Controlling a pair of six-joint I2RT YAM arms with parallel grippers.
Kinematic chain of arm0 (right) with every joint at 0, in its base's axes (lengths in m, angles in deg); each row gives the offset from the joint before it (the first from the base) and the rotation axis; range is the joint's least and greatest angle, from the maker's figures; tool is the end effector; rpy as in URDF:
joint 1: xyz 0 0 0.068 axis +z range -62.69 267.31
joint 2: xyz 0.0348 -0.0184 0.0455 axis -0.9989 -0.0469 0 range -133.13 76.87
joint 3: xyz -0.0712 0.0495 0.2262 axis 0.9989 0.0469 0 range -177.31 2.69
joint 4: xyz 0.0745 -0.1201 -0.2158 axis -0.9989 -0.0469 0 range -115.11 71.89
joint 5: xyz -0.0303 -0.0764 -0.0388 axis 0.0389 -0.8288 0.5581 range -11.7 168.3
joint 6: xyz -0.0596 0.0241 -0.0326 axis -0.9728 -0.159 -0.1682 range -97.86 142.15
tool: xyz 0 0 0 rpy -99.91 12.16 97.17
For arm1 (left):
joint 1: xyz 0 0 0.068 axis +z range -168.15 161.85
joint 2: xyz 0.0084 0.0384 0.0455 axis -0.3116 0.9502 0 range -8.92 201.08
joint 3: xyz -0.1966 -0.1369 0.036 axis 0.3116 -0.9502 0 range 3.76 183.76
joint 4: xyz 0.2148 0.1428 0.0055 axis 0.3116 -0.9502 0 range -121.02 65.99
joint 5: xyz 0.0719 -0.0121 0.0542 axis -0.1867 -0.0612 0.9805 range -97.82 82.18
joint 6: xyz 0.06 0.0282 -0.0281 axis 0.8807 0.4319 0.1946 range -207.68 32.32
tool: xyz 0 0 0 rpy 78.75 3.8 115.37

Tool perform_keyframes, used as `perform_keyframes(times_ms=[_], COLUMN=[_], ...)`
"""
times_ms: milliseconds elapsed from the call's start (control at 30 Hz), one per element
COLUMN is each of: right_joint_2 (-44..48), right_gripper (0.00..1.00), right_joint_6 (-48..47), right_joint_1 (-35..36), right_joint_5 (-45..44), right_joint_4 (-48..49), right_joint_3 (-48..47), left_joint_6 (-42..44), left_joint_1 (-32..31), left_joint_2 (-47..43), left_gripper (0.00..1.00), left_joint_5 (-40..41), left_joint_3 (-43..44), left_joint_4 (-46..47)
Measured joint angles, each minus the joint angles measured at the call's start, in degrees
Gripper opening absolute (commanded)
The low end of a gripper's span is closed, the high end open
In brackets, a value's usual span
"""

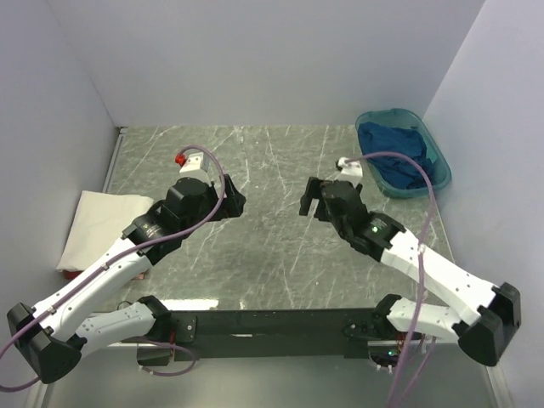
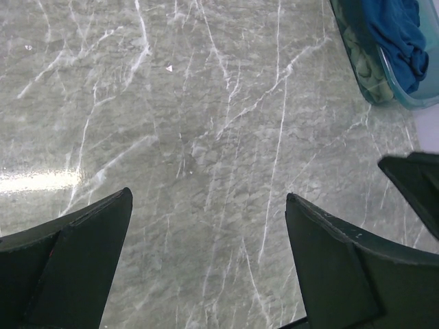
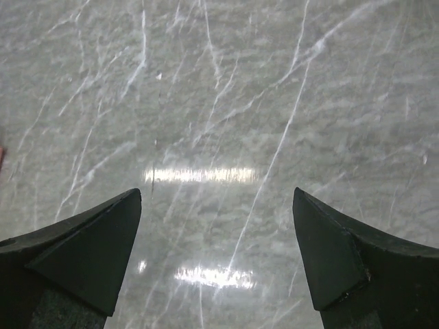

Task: Fold and stack the t-shirts
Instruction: Grab the tshirt from the pile

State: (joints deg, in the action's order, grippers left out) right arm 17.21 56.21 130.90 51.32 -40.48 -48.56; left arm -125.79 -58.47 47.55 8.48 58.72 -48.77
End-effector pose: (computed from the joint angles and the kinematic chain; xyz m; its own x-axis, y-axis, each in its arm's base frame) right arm 0.2065 0.1592 0.2729 -0.4931 0.2197 -0.8417 -0.0675 0.9550 0.2889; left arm 0.2029 -0.1504 0.3026 -0.5304 -0.3267 -0.7822 0.1294 0.8807 -0.4556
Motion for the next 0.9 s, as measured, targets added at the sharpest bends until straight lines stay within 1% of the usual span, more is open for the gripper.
perform_keyframes(times_ms=[100, 167, 267, 367, 533, 700, 900], right_joint_2=[-5.44, -10.49, -17.7, -26.43, -37.59, -45.57, -50.14], right_gripper=[0.96, 0.95, 0.94, 0.93, 0.91, 0.91, 0.9], right_joint_6=[-1.99, -3.08, -4.22, -5.77, -7.45, -7.76, -7.74], right_joint_1=[-3.28, -8.13, -14.78, -20.44, -27.93, -36.28, -43.76], right_joint_5=[1.42, 3.67, 4.44, 3.45, 0.24, -1.86, -1.92], right_joint_4=[0.09, 0.96, 2.32, 2.16, 1.73, 0.31, -1.81], right_joint_3=[-5.05, -10.36, -17.53, -26.53, -37.42, -42.58, -42.95], left_joint_6=[-0.02, -0.02, -0.04, -0.07, -0.04, -0.04, -0.04], left_joint_1=[0.0, 0.0, 0.02, 0.02, 0.02, 0.17, 0.24], left_joint_2=[-0.13, -0.2, -0.94, -2.84, -6.62, -8.35, -8.37], left_gripper=[1.0, 0.99, 0.99, 0.99, 0.99, 0.99, 0.99], left_joint_5=[-0.42, -0.57, -0.59, -0.52, 0.11, 0.39, 0.33], left_joint_3=[0.0, 0.0, 0.0, 0.0, 0.02, 0.02, 0.0], left_joint_4=[-0.09, -0.33, -0.96, -1.86, -3.17, -3.85, -3.82])
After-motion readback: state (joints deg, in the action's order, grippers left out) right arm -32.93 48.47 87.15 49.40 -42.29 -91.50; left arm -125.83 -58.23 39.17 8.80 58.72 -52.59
